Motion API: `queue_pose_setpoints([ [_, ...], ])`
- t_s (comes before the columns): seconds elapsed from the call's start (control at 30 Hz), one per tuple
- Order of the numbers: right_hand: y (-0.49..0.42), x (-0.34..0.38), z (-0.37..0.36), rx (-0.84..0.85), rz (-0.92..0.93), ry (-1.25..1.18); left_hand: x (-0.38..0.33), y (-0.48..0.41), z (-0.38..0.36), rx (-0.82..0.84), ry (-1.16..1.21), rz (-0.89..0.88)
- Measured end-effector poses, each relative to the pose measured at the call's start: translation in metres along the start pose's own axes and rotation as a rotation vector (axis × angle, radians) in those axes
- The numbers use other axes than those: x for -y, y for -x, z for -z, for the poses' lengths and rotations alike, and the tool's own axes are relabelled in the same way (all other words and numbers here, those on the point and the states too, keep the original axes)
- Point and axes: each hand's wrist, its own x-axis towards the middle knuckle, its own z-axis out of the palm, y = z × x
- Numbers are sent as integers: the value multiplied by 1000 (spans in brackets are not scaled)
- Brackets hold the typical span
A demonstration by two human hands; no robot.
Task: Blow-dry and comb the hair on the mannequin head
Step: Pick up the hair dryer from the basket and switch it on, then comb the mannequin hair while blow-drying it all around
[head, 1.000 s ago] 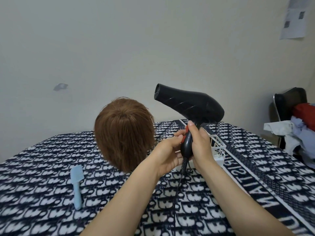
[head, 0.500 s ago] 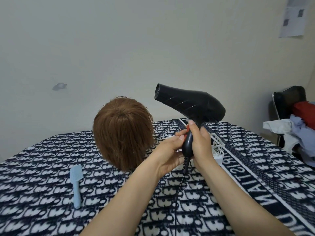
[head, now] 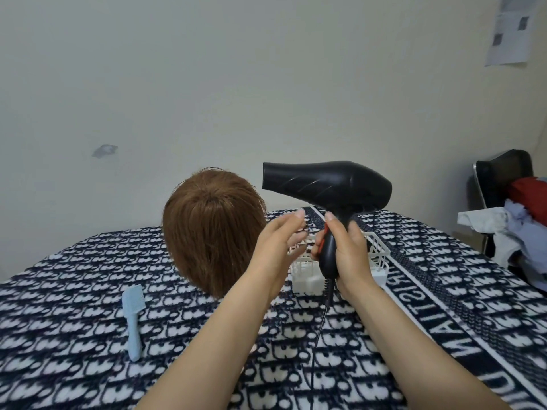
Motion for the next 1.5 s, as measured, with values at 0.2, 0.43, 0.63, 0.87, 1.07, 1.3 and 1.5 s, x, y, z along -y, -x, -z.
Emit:
queue_pose_setpoints([
  [0.2,7,-2,-5,116,-53,28,-22,-9,0,17,323,-57],
  [0.43,9,3,-10,257,-292,-20,-18,-13,4,-46,407,-28],
  [0.63,6,5,-9,238,-316,35,-18,-16,2,-48,394,-41],
  [0.87,4,4,-4,247,-323,79,-16,-15,1,-55,364,-32],
  [1.07,5,2,-1,243,-333,103,-15,-14,0,-52,343,-30],
  [1.3,10,5,-7,221,-259,119,-17,-8,4,-28,340,-41],
  [1.5,17,4,-24,166,-107,89,-23,6,25,-40,104,-189],
])
